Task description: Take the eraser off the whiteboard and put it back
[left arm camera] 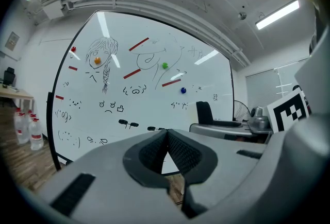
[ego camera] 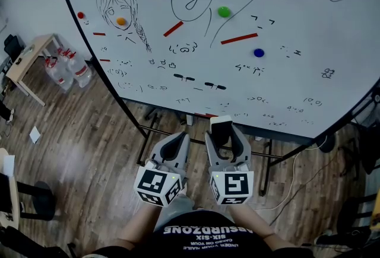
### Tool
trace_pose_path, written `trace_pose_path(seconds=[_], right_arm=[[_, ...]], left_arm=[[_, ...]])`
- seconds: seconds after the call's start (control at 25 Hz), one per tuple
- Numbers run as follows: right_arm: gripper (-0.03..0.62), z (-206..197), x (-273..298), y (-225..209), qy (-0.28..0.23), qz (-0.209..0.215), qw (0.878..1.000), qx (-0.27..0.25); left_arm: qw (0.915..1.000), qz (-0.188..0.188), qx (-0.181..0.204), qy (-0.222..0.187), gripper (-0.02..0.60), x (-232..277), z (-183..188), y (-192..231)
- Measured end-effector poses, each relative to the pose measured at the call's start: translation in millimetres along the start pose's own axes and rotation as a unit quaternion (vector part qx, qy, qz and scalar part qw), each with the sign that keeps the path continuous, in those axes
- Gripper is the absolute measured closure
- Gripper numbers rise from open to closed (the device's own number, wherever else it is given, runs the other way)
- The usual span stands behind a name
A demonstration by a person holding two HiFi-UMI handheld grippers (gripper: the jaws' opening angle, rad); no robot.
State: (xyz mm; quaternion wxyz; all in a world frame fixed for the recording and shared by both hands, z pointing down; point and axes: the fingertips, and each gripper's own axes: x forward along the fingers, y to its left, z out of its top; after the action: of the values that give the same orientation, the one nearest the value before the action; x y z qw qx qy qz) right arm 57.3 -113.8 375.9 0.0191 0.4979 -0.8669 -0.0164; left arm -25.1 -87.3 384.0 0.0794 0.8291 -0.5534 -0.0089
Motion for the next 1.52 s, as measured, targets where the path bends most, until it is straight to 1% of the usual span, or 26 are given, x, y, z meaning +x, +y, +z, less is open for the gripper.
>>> trace_pose_path(seconds=[0.4,0.72,1.16,1.52], right_arm=[[0.345,3,4,-4,-0.003,-0.007,1.0,-0.005],[0.345,14,10,-10,-0.014,-0.019,1.0,-0.019],[0.345,33,34,-16,-0.034,-0.026,0.998,-0.035],[0.345,47,57,-23,-0.05,-0.04,0.997,-0.042]], left_arm=[[1.0,-0.004,-0.001,-0.001,0.575,4,1,2],[0.9998,-0.02,-0.006,-0.003,0.575,18,2,2],[0.9994,-0.031,-0.014,-0.005,0.575,37,4,14],[0.999,-0.042,-0.011,-0.005,0.575,54,10,28]])
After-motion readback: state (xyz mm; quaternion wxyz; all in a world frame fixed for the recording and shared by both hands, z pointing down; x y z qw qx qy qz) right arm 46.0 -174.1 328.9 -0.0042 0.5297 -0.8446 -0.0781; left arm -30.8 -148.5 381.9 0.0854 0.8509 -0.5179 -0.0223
